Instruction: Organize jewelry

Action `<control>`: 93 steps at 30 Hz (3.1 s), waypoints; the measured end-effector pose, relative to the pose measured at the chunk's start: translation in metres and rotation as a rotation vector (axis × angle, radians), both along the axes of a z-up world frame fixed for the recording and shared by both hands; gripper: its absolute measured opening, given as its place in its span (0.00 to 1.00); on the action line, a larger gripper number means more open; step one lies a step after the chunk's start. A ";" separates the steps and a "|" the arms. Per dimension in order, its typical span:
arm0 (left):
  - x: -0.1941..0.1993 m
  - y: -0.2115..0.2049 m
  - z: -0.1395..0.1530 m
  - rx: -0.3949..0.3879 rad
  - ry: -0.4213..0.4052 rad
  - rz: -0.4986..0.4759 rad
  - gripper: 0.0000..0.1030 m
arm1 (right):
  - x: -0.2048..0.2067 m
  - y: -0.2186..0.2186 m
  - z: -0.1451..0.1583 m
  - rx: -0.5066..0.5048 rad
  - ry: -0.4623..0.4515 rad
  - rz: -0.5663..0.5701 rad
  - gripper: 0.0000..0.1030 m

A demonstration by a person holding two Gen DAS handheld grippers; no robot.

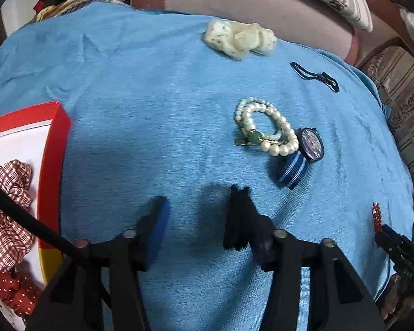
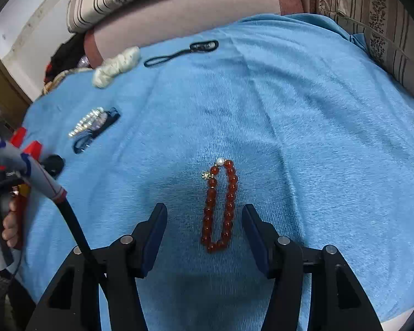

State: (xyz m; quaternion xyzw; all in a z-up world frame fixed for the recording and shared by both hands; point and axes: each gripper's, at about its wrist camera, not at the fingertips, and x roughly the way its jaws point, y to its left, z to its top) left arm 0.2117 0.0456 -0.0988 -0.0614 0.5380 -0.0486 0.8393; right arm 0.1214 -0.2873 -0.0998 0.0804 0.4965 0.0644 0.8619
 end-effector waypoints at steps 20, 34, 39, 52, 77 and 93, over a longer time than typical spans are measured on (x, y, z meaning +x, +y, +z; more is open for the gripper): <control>-0.044 0.016 0.051 -0.044 -0.053 0.075 0.06 | -0.009 0.002 0.026 -0.018 -0.048 0.009 0.08; -0.114 0.113 0.097 -0.016 -0.154 0.247 0.06 | -0.022 0.039 0.078 0.026 -0.131 0.105 0.08; -0.126 0.157 0.097 0.010 -0.145 0.315 0.06 | -0.021 0.084 0.100 0.033 -0.159 0.208 0.08; -0.094 0.246 0.083 0.029 -0.089 0.376 0.06 | -0.003 0.270 0.139 0.100 -0.186 0.545 0.08; -0.008 0.310 0.034 0.028 -0.001 0.378 0.20 | 0.041 0.496 0.042 0.152 0.036 0.767 0.09; -0.048 0.268 0.089 0.122 -0.105 0.416 0.38 | 0.022 0.409 0.089 0.103 -0.109 0.712 0.38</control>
